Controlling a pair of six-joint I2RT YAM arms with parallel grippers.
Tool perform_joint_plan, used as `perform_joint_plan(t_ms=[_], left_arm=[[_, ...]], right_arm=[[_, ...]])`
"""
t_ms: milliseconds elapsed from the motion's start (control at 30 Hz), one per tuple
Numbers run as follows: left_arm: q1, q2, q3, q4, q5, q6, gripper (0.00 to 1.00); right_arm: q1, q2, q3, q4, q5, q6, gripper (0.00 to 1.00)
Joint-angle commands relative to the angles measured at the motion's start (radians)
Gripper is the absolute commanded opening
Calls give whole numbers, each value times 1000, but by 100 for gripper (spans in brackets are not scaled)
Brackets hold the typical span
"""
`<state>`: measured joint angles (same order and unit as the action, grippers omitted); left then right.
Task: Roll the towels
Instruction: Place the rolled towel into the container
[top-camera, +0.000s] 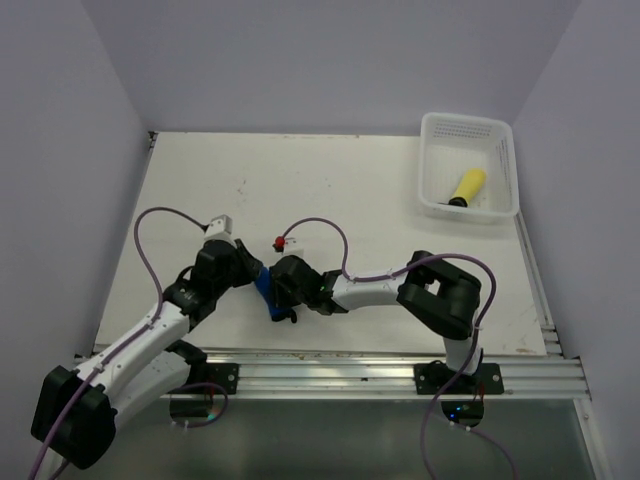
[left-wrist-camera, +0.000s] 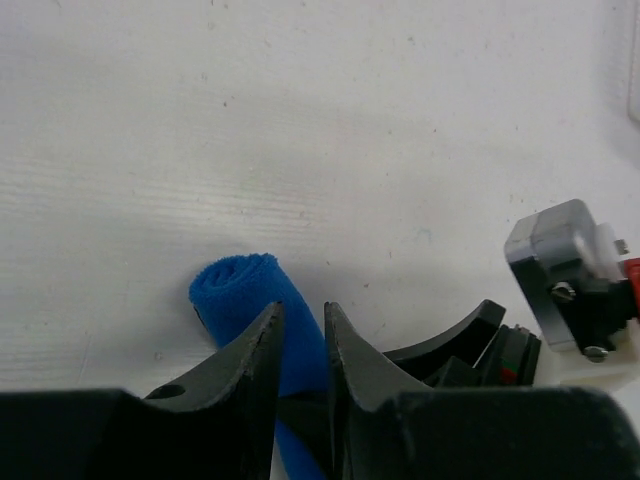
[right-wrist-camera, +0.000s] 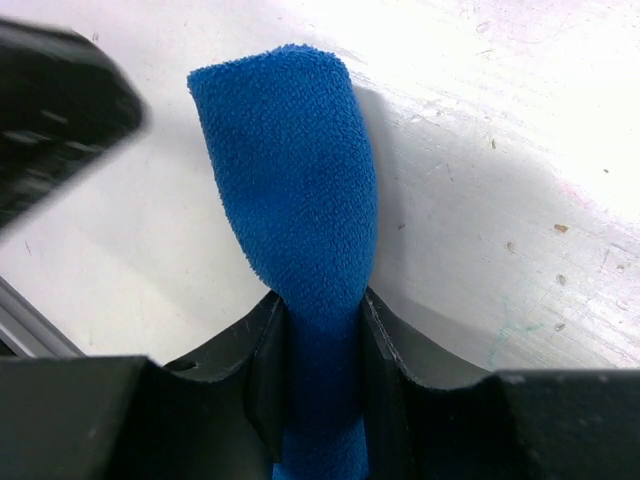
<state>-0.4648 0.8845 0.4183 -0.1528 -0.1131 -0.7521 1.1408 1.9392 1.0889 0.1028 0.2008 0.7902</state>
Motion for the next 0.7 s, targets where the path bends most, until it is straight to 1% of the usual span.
perform_joint_plan(t_ms=[0, 100, 133, 267, 400, 567, 667], left_arm=[[8, -33, 101, -43, -59, 65, 27], [8, -29, 152, -74, -65, 88, 27], [8, -27, 163, -73, -69, 108, 27], [8, 11, 221, -86, -69, 111, 28], [9, 65, 345, -112, -53, 131, 28], [9, 122, 497, -182, -112, 233, 30], [9, 145, 566, -182, -148, 276, 32]], right_arm=[[4, 58, -43, -207, 40, -16, 14], [0, 44, -38, -233, 61, -22, 6], [-3, 34, -37, -241, 65, -26, 0], [-19, -5, -20, -275, 80, -61, 0], [-50, -66, 6, -327, 92, -109, 0], [-145, -170, 37, -368, 80, -154, 0], [-222, -204, 68, -388, 55, -201, 0]])
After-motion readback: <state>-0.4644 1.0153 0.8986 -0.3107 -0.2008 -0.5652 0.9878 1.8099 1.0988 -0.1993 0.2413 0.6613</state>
